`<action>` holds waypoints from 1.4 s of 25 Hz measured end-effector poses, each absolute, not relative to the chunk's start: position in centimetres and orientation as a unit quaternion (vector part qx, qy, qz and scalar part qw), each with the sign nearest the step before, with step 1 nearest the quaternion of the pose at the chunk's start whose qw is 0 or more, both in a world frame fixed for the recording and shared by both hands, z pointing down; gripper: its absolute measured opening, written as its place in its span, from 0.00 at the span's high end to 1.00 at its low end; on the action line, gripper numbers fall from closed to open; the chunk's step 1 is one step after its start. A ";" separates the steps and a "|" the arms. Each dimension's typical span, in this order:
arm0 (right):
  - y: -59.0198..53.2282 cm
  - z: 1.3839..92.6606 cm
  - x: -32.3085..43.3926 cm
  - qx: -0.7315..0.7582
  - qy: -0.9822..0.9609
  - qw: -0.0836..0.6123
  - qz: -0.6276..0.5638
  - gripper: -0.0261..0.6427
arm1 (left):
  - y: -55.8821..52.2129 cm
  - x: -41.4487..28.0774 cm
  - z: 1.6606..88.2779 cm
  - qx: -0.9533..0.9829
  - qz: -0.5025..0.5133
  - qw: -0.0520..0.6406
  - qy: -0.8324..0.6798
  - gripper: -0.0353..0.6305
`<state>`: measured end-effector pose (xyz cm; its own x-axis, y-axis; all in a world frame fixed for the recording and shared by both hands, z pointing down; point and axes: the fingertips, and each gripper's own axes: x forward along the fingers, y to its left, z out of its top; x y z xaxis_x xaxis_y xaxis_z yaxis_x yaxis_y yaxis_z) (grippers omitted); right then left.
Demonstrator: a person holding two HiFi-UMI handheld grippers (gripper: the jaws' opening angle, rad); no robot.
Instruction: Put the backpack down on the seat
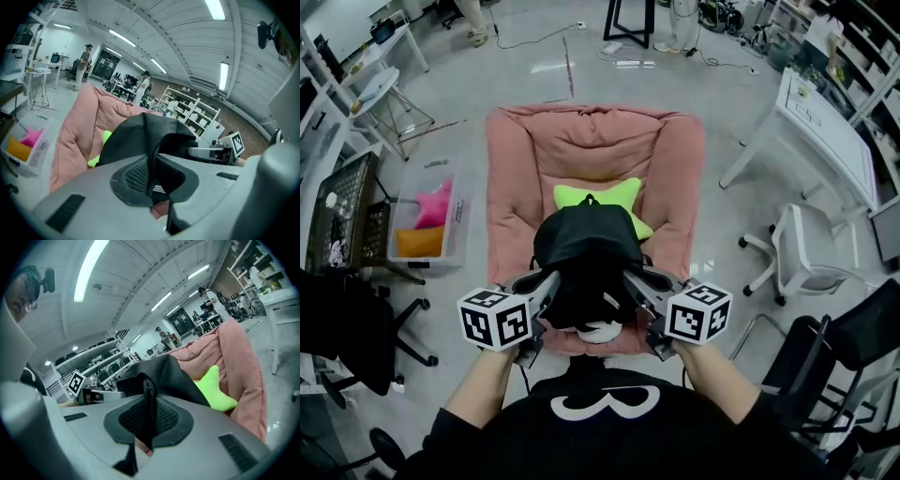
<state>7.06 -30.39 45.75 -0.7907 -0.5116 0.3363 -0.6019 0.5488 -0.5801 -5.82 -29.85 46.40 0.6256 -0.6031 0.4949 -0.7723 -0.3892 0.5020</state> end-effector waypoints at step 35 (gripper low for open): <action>-42.6 59.4 6.7 0.433 -0.811 0.136 0.371 0.91 | -42.7 -7.2 58.4 0.845 0.239 0.306 -0.367 0.90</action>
